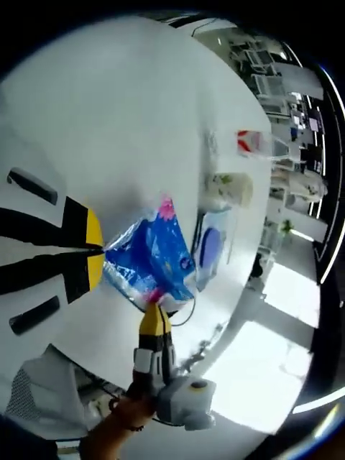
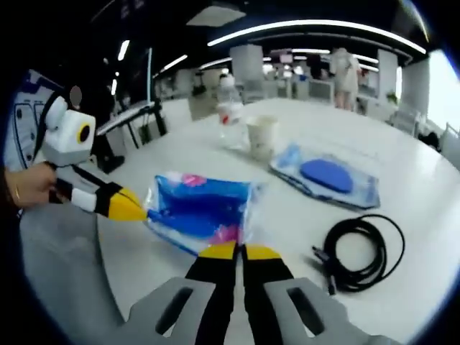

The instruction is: Arrange the tabletop items into an orderly group along one side of the table until the central work area is clear of visible clutter.

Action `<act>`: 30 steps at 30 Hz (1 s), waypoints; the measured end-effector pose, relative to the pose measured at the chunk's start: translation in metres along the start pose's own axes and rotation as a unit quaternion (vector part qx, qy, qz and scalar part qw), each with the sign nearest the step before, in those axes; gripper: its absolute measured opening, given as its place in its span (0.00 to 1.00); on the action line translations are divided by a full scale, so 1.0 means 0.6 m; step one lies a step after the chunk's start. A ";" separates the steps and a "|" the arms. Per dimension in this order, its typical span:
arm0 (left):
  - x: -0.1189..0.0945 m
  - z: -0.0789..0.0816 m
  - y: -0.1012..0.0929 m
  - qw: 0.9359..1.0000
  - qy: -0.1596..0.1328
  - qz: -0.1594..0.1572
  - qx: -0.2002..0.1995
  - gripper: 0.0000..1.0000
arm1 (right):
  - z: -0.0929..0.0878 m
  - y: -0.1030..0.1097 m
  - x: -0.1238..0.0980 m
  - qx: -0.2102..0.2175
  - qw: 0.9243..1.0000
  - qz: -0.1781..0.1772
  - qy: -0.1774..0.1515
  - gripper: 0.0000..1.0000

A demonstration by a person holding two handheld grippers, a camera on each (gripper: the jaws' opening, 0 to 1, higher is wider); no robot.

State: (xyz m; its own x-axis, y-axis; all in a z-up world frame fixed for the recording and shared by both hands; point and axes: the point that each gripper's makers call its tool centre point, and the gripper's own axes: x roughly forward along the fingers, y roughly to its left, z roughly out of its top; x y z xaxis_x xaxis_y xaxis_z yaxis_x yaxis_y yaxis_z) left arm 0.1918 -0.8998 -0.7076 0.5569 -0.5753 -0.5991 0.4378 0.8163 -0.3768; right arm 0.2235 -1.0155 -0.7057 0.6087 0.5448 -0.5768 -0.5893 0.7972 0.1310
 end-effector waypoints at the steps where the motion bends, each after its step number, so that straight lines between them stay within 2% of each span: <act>1: 0.000 0.006 -0.003 1.000 -0.001 -0.003 0.002 0.00 | 0.006 -0.002 -0.006 0.007 1.000 0.000 -0.006 0.00; 4: 0.001 0.022 -0.011 1.000 -0.004 -0.010 0.004 0.00 | 0.017 -0.009 -0.018 0.016 1.000 -0.003 -0.016 0.00; 6: 0.002 0.025 -0.016 1.000 0.010 -0.015 0.005 0.00 | 0.025 -0.012 -0.026 0.024 0.999 -0.005 -0.022 0.00; 11: 0.008 0.048 -0.033 0.999 0.015 -0.022 0.023 0.00 | 0.031 -0.027 -0.041 0.037 0.999 -0.023 -0.026 0.00; 16: 0.017 0.069 -0.051 0.999 0.018 -0.038 0.025 0.00 | 0.036 -0.048 -0.058 0.059 0.997 -0.032 -0.032 0.00; 26: 0.048 0.104 -0.095 0.996 0.016 -0.074 0.037 0.00 | 0.047 -0.100 -0.092 0.105 0.992 -0.054 -0.033 0.00; 30: 0.066 0.121 -0.108 0.995 0.015 -0.087 0.039 0.00 | 0.049 -0.119 -0.101 0.110 0.991 -0.067 -0.032 0.00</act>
State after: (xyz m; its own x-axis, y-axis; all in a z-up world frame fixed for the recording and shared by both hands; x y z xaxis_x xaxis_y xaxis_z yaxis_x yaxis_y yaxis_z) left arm 0.2366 -0.9790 -0.6556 0.4476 -0.7049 -0.5502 0.5804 0.6971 -0.4210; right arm 0.2444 -1.0975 -0.6565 0.7099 0.4408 -0.5494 -0.3759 0.8967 0.2337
